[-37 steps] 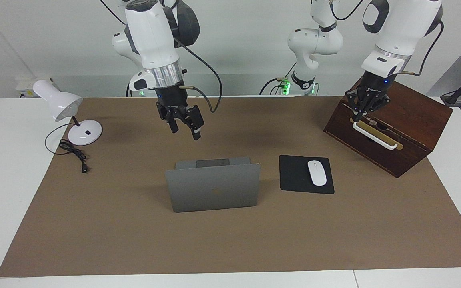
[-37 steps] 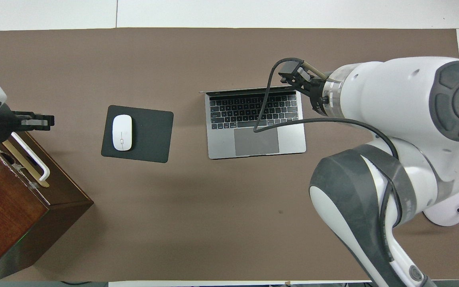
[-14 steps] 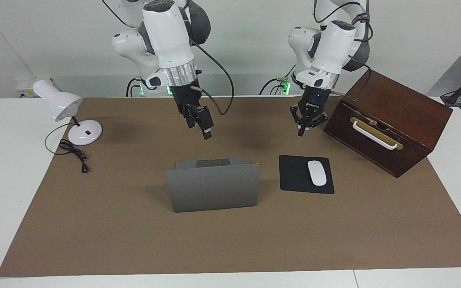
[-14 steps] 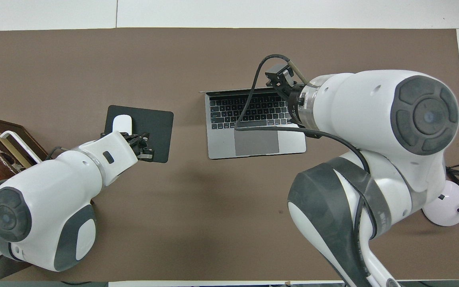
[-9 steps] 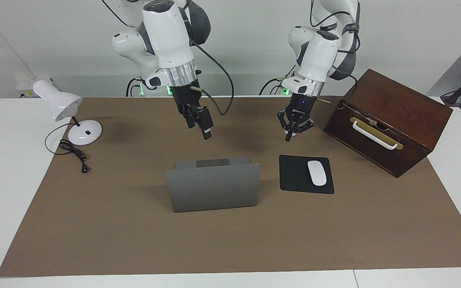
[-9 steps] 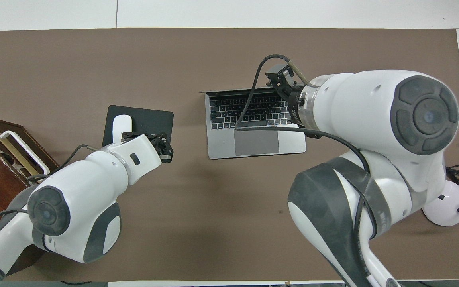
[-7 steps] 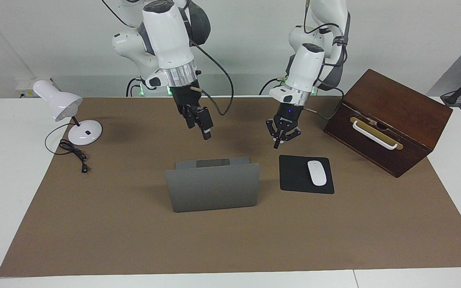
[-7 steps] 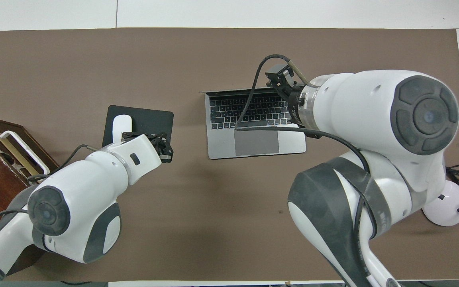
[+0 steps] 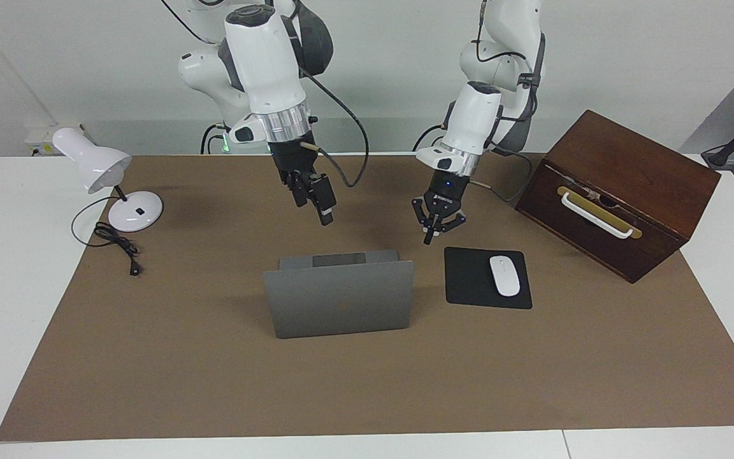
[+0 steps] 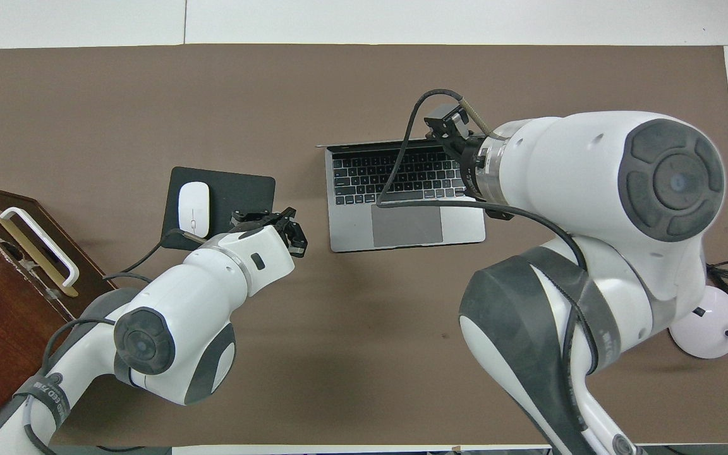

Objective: Close laptop with both arms
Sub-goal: 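Move the left gripper past the mouse pad toward the laptop's near corner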

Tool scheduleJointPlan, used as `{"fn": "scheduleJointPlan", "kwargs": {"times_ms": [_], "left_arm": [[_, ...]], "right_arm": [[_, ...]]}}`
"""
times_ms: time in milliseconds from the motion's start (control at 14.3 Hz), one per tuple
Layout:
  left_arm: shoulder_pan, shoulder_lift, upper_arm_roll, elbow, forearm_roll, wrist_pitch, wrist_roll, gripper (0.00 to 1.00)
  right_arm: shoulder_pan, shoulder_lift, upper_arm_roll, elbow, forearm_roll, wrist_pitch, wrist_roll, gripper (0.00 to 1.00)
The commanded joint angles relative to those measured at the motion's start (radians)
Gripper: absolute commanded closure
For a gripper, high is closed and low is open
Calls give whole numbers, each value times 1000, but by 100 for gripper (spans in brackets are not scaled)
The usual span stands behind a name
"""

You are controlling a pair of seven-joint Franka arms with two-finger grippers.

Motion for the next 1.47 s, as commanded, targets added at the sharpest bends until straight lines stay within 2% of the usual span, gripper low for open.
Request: {"fn": "scheduleJointPlan", "kwargs": {"times_ms": [0, 280, 489, 979, 1398], "left_arm": [[-24, 26, 12, -13, -4, 67, -2, 100], [-27, 130, 5, -11, -3, 200, -4, 100], [-27, 167, 3, -10, 2, 234, -4, 100], [-35, 287, -38, -10, -1, 422, -16, 100], [-37, 301, -78, -11, -3, 443, -59, 100]], "right_arm": [[-17, -21, 9, -27, -6, 15, -34, 0], [-28, -21, 9, -30, -3, 17, -43, 0], [-37, -25, 9, -47, 3, 18, -66, 0], [-45, -25, 9, -61, 3, 38, -81, 0], [-52, -24, 9, -78, 5, 61, -89, 0]]}}
